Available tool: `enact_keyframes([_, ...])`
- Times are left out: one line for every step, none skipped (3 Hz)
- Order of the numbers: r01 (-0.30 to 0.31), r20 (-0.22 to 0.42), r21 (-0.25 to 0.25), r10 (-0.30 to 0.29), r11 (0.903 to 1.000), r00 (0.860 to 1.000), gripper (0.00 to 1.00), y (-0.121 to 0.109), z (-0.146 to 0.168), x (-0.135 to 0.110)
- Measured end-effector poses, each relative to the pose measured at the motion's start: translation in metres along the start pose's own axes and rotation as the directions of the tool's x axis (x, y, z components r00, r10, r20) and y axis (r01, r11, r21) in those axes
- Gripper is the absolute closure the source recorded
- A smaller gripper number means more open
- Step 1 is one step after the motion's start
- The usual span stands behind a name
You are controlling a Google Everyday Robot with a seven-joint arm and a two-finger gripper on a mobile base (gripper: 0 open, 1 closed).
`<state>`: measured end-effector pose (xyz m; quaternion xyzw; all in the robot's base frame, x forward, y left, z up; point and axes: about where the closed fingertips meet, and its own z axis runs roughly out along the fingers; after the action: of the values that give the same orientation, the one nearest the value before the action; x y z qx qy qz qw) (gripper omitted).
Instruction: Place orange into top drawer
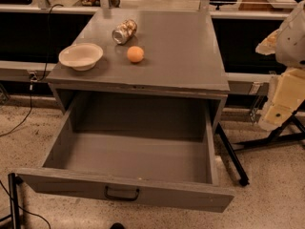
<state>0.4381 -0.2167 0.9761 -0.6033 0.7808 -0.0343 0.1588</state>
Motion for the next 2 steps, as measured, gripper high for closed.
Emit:
enact_keyframes([0.000,0.000,0.000,0.000,1.0000,1.000,0.00,0.000,0.000,0.000])
enact_keyframes([-0.026,0.043,0.062,0.023,0.9978,0.999,0.00,-0.040,0.007,-0.005])
